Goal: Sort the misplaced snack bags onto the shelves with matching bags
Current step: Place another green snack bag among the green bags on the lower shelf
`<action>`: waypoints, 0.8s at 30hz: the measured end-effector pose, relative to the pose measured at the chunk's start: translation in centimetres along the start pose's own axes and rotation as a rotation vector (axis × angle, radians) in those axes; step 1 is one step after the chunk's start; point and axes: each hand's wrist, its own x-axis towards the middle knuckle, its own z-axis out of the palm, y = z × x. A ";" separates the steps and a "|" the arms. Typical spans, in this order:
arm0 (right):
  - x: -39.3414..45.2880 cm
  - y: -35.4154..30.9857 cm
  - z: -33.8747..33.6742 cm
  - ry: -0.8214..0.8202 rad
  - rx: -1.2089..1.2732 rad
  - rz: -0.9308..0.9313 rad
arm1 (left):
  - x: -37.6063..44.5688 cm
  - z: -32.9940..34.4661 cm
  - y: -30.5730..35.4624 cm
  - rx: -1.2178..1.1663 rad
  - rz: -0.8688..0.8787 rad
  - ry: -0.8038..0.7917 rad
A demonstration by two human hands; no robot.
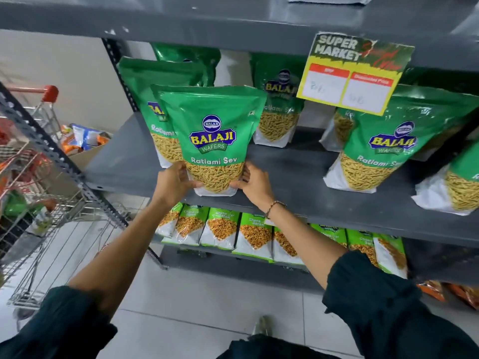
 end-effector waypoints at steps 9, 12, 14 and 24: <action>0.7 1.6 -8.4 0.155 0.142 -0.009 | 2.9 6.8 6.5 -0.111 0.107 -0.136; 1.0 2.5 -10.3 0.218 0.121 -0.001 | 4.5 8.8 6.6 -0.121 0.109 -0.173; 1.2 3.1 -11.0 0.241 0.095 -0.002 | 6.1 10.2 5.4 -0.093 0.125 -0.174; 1.4 4.4 -11.4 0.193 0.095 0.025 | 5.2 11.6 6.8 0.080 0.201 -0.168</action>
